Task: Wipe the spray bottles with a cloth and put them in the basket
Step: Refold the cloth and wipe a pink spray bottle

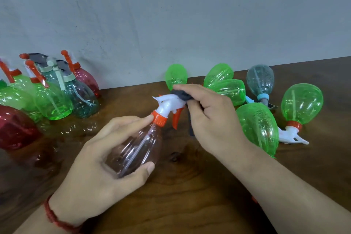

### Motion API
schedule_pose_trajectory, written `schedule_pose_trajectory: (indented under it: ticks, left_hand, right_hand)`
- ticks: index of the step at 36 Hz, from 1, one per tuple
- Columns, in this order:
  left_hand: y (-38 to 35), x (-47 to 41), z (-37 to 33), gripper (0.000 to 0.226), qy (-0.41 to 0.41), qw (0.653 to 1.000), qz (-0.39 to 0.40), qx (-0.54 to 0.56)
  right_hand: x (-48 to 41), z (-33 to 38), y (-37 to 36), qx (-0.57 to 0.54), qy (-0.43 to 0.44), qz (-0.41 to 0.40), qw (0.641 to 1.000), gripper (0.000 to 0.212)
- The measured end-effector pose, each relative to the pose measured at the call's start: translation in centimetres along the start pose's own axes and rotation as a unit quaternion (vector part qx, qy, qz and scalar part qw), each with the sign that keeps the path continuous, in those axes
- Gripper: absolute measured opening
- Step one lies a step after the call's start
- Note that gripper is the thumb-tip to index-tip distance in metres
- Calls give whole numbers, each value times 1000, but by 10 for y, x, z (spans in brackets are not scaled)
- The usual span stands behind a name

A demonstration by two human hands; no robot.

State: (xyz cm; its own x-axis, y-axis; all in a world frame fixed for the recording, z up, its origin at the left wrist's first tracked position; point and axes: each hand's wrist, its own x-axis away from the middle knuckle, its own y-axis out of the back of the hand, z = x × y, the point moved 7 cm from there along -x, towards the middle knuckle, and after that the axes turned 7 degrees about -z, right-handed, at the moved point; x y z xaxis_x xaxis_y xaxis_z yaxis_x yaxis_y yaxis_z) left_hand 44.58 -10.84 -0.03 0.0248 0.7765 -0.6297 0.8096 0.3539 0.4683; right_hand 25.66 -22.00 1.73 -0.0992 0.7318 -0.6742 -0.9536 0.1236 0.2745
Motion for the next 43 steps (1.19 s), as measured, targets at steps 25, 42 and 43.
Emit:
schedule_pose_trajectory:
  ticks: [25, 42, 43]
  left_hand:
    - [34, -9, 40, 67, 145, 979, -130, 55]
    - [125, -6, 96, 69, 289, 939, -176, 66]
    - [133, -3, 102, 69, 297, 934, -189, 57]
  right_hand:
    - [42, 9, -47, -259, -291, 115, 914, 45]
    - [7, 75, -158, -90, -167, 164, 968, 44]
    - [7, 78, -168, -90, -168, 171, 967, 43]
